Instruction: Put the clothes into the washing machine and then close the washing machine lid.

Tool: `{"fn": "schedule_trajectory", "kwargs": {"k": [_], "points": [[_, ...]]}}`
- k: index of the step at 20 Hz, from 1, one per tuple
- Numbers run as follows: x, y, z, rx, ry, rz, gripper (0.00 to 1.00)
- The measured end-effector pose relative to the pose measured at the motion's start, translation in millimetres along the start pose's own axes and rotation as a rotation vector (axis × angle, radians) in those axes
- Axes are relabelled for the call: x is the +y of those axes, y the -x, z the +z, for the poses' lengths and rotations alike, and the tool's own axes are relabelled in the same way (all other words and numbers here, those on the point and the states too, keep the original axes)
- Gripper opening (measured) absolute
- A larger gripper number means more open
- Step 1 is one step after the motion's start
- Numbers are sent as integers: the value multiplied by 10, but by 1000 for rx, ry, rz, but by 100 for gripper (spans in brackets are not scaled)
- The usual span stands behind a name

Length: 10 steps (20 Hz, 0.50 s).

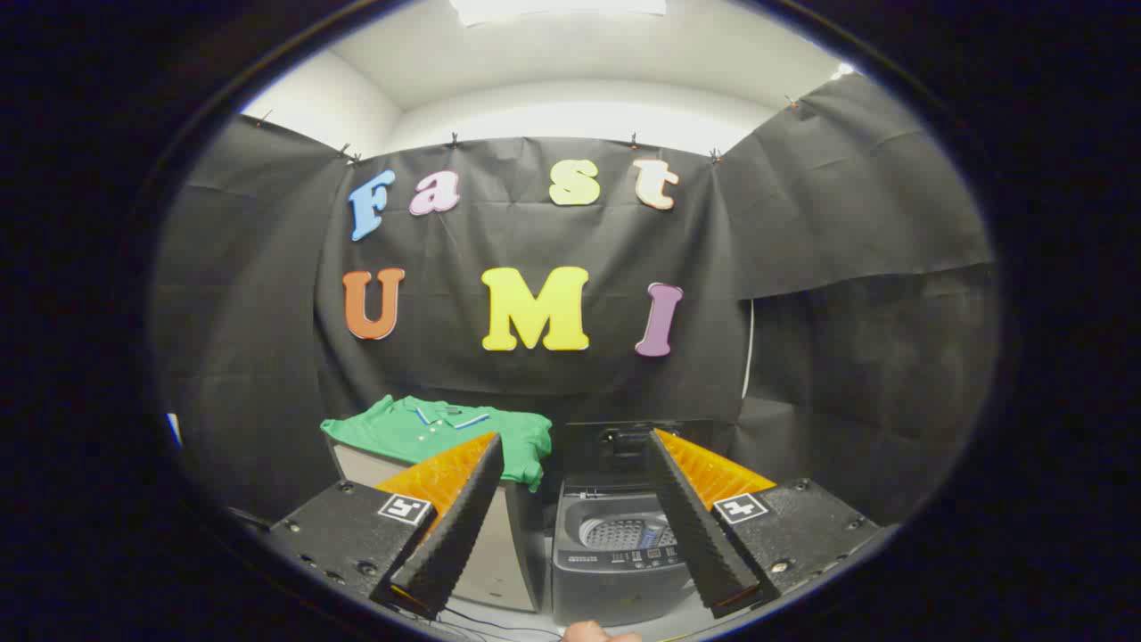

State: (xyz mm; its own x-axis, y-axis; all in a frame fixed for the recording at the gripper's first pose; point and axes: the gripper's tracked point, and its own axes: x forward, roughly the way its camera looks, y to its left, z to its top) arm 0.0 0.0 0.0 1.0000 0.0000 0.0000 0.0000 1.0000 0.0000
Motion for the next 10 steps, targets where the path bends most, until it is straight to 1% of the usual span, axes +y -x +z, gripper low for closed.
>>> {"fn": "schedule_trajectory", "kwargs": {"k": [5,10], "points": [[100,-53,48,9,16,35,100],[128,-110,174,11,14,28,100]]}}
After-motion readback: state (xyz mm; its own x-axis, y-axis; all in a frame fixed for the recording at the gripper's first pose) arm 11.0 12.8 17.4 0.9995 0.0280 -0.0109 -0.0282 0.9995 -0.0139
